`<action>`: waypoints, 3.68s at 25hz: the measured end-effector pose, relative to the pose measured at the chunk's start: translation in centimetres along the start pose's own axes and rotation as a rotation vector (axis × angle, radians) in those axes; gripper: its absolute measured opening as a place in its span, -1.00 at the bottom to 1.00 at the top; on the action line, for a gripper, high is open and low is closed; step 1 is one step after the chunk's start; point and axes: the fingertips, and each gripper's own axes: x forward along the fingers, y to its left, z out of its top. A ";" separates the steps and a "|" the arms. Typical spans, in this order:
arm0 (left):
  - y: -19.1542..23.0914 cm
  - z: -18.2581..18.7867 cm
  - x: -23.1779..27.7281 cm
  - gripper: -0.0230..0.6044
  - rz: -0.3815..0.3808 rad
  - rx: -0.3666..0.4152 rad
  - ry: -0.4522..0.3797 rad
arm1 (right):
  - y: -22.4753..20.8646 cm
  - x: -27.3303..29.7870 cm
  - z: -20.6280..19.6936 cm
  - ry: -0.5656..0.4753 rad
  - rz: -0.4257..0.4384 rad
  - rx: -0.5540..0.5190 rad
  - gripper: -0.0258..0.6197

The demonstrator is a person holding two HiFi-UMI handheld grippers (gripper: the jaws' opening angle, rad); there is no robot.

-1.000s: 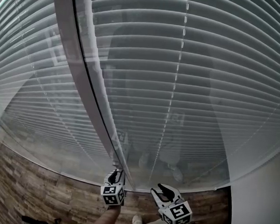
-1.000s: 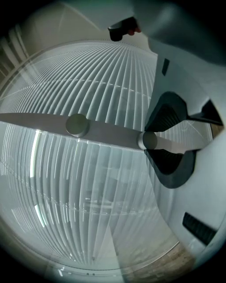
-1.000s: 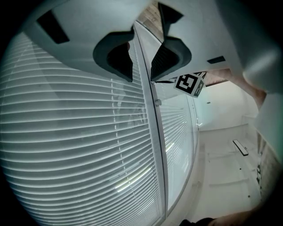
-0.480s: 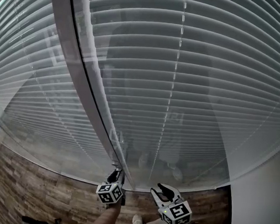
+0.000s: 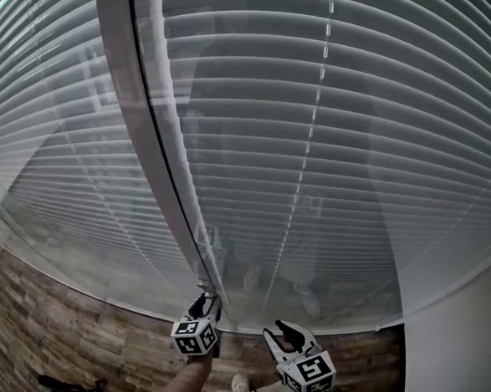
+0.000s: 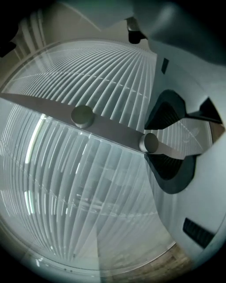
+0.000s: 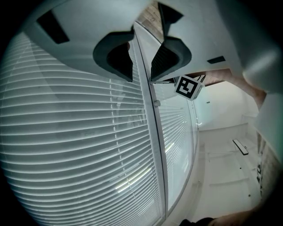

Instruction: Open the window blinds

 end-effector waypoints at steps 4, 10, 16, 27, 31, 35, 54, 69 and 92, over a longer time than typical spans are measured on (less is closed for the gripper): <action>-0.6 0.4 -0.2 -0.27 0.049 0.218 0.009 | 0.0 0.0 0.0 -0.001 0.000 0.004 -0.54; -0.6 -0.1 -0.3 -0.27 0.126 0.433 0.031 | 0.1 -0.2 -0.1 -0.003 0.001 0.009 -0.54; -0.3 -0.9 -0.2 -0.28 0.161 0.495 0.045 | 0.1 -0.7 -0.2 -0.006 -0.005 0.016 -0.54; 0.3 -0.7 0.2 -0.38 0.186 0.501 0.042 | -0.2 -1.6 -0.5 -0.008 -0.021 0.022 -0.54; 0.4 -0.6 0.4 -0.44 0.193 0.492 0.034 | -0.7 -1.8 -0.4 -0.011 -0.028 0.023 -0.54; 0.4 -0.6 0.2 -0.47 0.189 0.466 0.031 | -0.9 -2.0 -0.6 -0.008 -0.033 0.025 -0.54; 0.2 -0.2 -0.1 -0.49 0.087 0.196 0.046 | -0.7 -1.7 -0.9 0.002 -0.036 0.034 -0.54; 0.4 -0.3 -0.1 -0.49 0.038 0.032 0.053 | -0.4 -1.6 -1.0 0.007 -0.032 0.034 -0.54; -0.1 -0.5 -0.7 -0.35 0.077 0.310 0.058 | -0.7 -2.8 -1.1 -0.004 -0.042 0.039 -0.54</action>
